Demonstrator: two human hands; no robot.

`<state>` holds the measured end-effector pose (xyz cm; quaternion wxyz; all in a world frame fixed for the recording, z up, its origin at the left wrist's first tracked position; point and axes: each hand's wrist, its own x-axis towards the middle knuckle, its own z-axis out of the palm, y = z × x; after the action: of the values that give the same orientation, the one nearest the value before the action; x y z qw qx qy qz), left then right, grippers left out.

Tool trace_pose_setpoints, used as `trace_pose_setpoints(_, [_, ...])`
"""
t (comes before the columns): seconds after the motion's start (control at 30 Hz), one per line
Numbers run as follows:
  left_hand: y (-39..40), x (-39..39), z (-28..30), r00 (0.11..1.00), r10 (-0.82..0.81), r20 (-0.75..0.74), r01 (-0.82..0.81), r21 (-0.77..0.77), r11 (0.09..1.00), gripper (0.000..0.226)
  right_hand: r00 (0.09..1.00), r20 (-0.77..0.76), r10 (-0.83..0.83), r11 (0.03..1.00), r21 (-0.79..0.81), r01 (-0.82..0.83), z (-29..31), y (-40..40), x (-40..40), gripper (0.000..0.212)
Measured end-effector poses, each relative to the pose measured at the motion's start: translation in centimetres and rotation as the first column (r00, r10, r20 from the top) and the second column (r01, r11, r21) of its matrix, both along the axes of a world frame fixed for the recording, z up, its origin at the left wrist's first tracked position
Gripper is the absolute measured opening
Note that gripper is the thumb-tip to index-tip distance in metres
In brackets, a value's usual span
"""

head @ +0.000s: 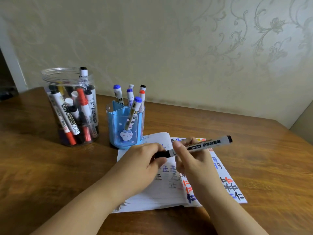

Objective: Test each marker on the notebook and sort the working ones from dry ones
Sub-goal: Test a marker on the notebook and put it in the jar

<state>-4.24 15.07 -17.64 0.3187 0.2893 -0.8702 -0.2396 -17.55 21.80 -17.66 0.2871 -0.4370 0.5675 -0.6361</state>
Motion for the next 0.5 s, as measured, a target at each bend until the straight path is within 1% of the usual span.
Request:
trace_pose_setpoints(0.03, [-0.2,0.2,0.2,0.999,0.053,-0.011,-0.053,0.009,0.999,0.014,0.999,0.030,-0.011,1.000,-0.020,0.012,0.3,0.1,0.0,0.028])
trace_pose_setpoints(0.1, [-0.6,0.7,0.7,0.994,0.104,-0.013,-0.104,0.012,0.994,0.015,0.992,0.115,-0.054,0.997,-0.057,0.061,0.9,0.5,-0.5,0.037])
trace_pose_setpoints(0.17, [-0.9,1.1,1.3,0.993,0.112,0.030,-0.111,-0.036,0.993,0.017,0.990,0.121,-0.075,0.996,-0.044,0.081,1.5,0.7,-0.8,0.038])
trace_pose_setpoints(0.2, [-1.1,1.5,1.6,0.990,0.137,0.037,-0.134,-0.073,0.988,0.019,0.990,0.112,-0.080,0.996,-0.034,0.084,1.8,0.7,-0.9,0.035])
trace_pose_setpoints(0.27, [-1.9,2.8,2.1,0.968,0.250,-0.002,-0.247,-0.156,0.956,0.020,0.990,0.098,-0.105,0.992,-0.053,0.110,2.8,0.6,-0.9,0.024])
trace_pose_setpoints(0.33, [-3.0,4.6,2.5,0.927,0.372,-0.044,-0.371,-0.242,0.896,0.023,0.990,0.046,-0.133,0.983,-0.118,0.137,4.2,0.1,-0.7,0.015])
trace_pose_setpoints(0.37, [-3.6,5.4,2.5,0.907,0.419,-0.033,-0.412,-0.272,0.870,0.027,0.990,0.001,-0.143,0.978,-0.156,0.142,4.9,-0.4,-0.4,0.013])
trace_pose_setpoints(0.43, [-4.7,6.6,2.4,0.889,0.456,0.030,-0.427,-0.301,0.853,0.041,0.985,-0.104,-0.139,0.969,-0.220,0.113,6.2,-1.6,0.4,0.011])
trace_pose_setpoints(0.5, [-5.1,6.8,2.5,0.896,0.435,0.091,-0.391,-0.304,0.869,0.049,0.965,-0.217,-0.145,0.963,-0.253,0.087,7.2,-3.1,1.4,0.008])
